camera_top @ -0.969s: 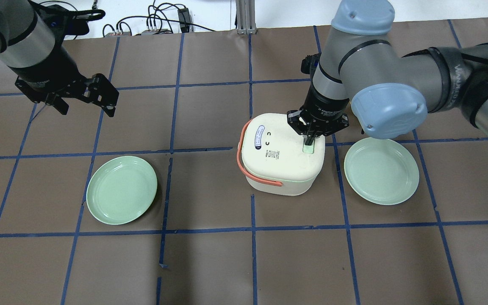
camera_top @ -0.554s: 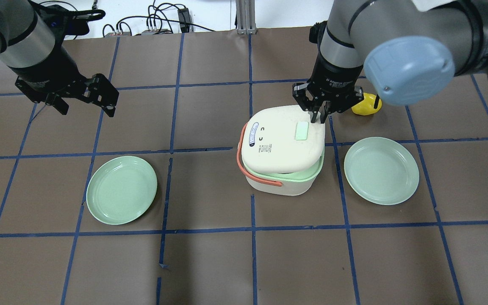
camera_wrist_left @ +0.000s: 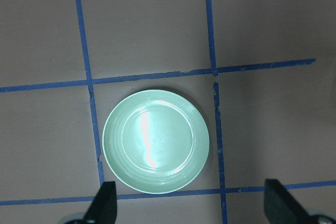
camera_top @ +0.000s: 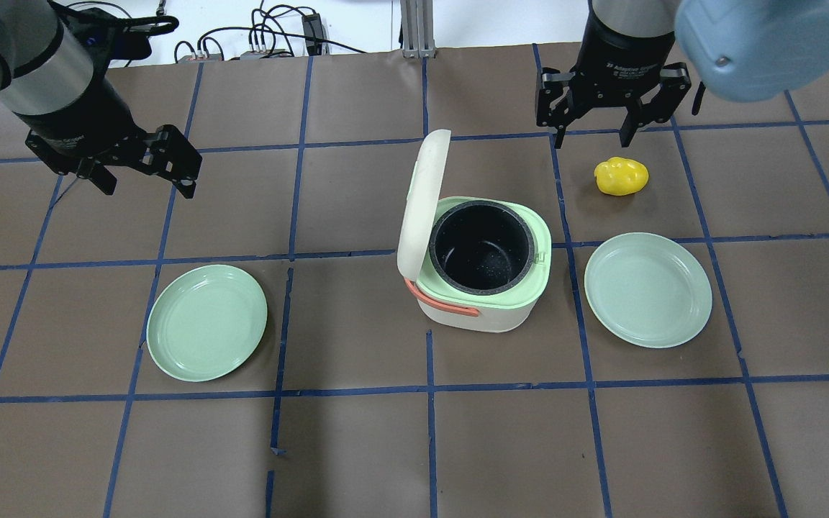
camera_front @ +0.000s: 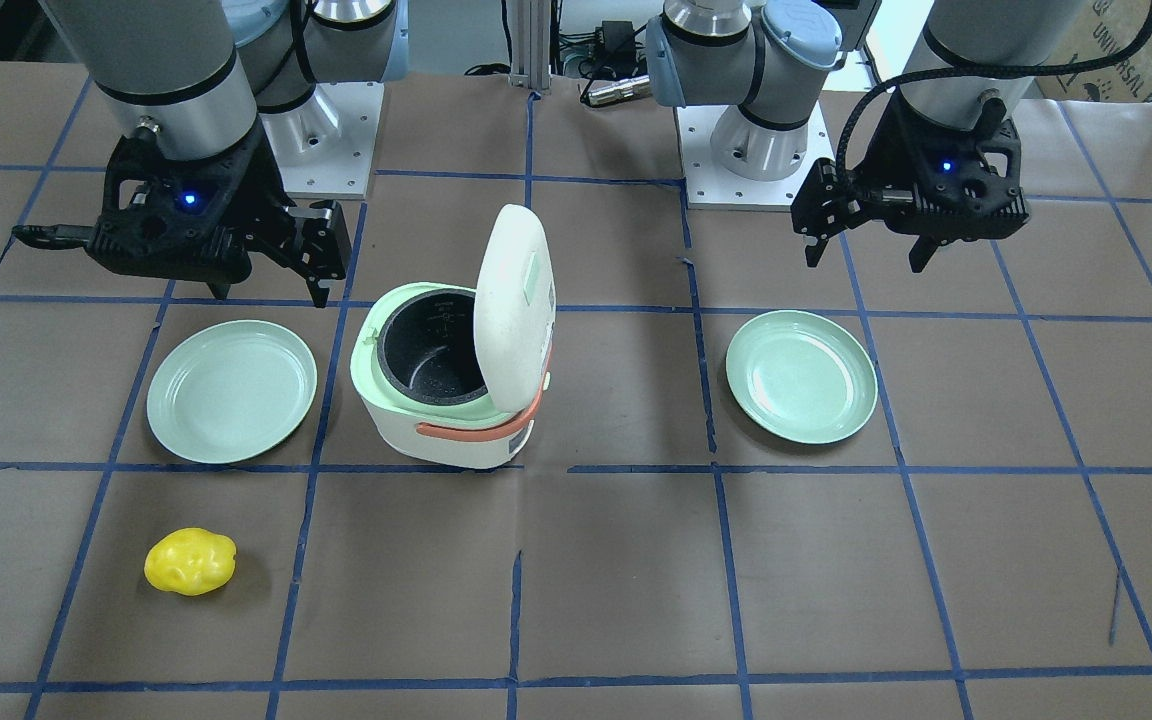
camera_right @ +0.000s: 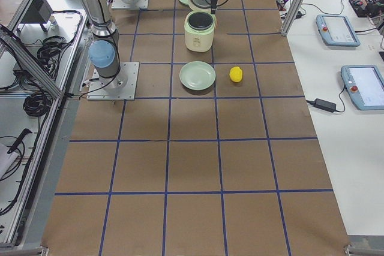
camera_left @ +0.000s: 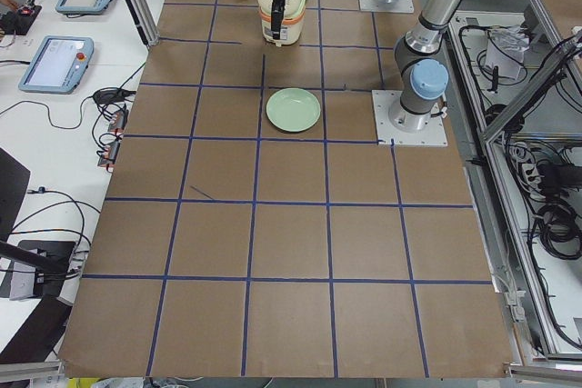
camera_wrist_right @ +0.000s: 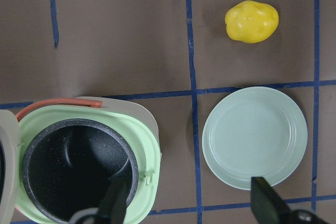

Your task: Press rice cooker button

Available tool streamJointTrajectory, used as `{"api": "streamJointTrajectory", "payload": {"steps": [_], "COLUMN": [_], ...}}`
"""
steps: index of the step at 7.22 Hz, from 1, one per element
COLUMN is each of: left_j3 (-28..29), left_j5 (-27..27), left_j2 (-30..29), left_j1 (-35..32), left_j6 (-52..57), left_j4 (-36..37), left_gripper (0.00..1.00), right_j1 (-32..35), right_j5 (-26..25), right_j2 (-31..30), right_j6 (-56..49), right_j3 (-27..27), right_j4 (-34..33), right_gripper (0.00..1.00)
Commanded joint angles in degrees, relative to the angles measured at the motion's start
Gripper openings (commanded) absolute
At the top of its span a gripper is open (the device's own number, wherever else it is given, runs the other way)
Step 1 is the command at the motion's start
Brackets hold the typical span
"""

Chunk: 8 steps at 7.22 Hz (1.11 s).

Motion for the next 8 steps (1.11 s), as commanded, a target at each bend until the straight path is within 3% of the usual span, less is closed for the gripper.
{"api": "streamJointTrajectory", "payload": {"steps": [1,8], "left_j3": [0.0,0.0], "left_j5": [0.0,0.0], "left_j2": [0.0,0.0], "left_j1": [0.0,0.0], "left_j6": [0.0,0.1], "left_j4": [0.0,0.0], "left_gripper": [1.00,1.00], "right_j1": [-1.1,-1.4], "right_j5": [1.2,1.6], "right_j2": [-0.2,-0.4], "right_j6": [-1.9,-4.3], "right_j3": [0.3,1.7], "right_j4": [0.4,0.5], "right_gripper": [1.00,1.00]}}
